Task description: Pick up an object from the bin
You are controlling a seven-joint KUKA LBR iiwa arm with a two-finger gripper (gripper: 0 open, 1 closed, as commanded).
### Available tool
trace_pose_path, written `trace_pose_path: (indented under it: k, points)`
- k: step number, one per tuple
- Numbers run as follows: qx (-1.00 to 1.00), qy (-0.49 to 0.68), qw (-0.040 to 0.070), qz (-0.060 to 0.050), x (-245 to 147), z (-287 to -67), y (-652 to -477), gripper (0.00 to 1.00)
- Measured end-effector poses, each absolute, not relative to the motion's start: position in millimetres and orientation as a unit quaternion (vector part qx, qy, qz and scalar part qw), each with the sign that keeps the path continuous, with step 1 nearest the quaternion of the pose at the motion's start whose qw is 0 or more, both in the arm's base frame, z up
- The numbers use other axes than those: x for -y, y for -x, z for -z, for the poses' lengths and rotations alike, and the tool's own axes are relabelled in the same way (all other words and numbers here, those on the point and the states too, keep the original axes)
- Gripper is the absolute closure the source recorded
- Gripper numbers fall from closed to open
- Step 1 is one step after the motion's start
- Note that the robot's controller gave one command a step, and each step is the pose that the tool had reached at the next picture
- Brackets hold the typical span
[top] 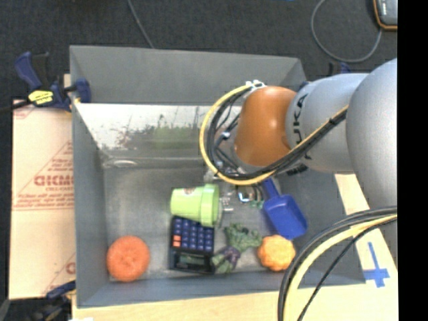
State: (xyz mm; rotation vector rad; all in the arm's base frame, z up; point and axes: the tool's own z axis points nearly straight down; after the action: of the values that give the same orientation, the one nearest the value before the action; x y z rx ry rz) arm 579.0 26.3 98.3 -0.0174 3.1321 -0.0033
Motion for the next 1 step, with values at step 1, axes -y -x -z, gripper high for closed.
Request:
trace_pose_path:
  k: [1]
  points:
    - [-0.994,-0.106,0.013,0.001,-23.1,-71.1,-583.0,0.0]
